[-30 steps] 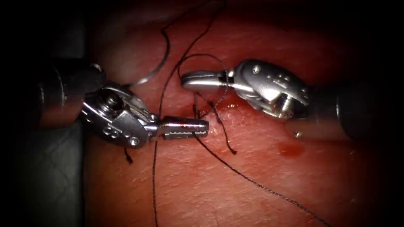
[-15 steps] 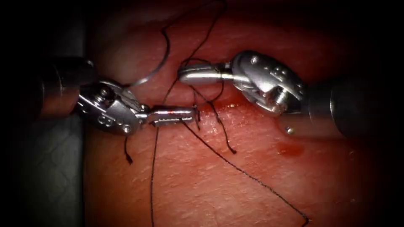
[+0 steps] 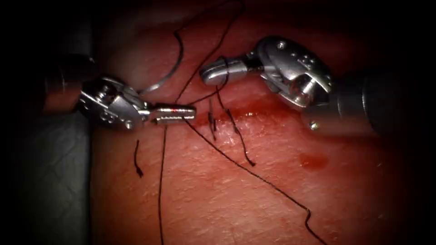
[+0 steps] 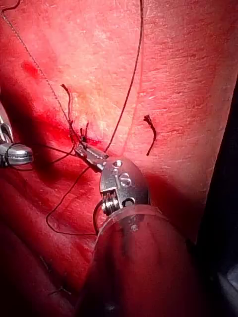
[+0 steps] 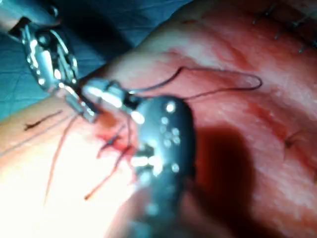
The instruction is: Wound Closure
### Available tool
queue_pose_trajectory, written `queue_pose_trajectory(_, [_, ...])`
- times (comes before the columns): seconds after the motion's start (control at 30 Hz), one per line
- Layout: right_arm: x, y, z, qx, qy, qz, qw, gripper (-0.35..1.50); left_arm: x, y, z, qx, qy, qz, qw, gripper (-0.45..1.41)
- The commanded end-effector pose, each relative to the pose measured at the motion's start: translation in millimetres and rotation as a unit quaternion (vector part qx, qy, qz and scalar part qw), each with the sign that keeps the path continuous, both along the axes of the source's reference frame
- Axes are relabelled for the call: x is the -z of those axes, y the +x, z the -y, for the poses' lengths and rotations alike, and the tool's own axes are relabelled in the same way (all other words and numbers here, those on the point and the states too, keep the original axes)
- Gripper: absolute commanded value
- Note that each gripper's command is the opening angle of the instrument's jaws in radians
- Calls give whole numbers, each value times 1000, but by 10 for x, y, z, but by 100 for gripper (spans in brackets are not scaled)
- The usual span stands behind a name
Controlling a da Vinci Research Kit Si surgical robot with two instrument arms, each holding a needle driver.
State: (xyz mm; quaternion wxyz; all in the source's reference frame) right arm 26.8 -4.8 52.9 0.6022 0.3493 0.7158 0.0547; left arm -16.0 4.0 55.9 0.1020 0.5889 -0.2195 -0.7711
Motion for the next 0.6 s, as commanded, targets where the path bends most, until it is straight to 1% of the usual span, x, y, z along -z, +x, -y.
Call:
queue_pose_trajectory(0.03, [-5, 7, 7, 13, -3, -1, 1000, -35, -5, -6, 0, -1, 1, 0, 1000, -45])
queue_pose_trajectory(0.17, [-2, 10, 8, 38, -11, -9, 999, -35, -5, -9, -1, -4, 1, -2, 1000, -45])
queue_pose_trajectory(0.33, [-2, 13, 10, 41, -15, -6, 999, -35, -4, -14, 1, -11, 2, 2, 1000, -45])
queue_pose_trajectory(0.5, [-3, 10, 16, 90, -40, 5, 995, -35, -4, -18, -1, -19, 4, 0, 1000, -45])
queue_pose_trajectory(0.6, [-3, 10, 17, 103, -48, 10, 993, -35, -4, -19, -1, -21, 4, 0, 1000, -45])
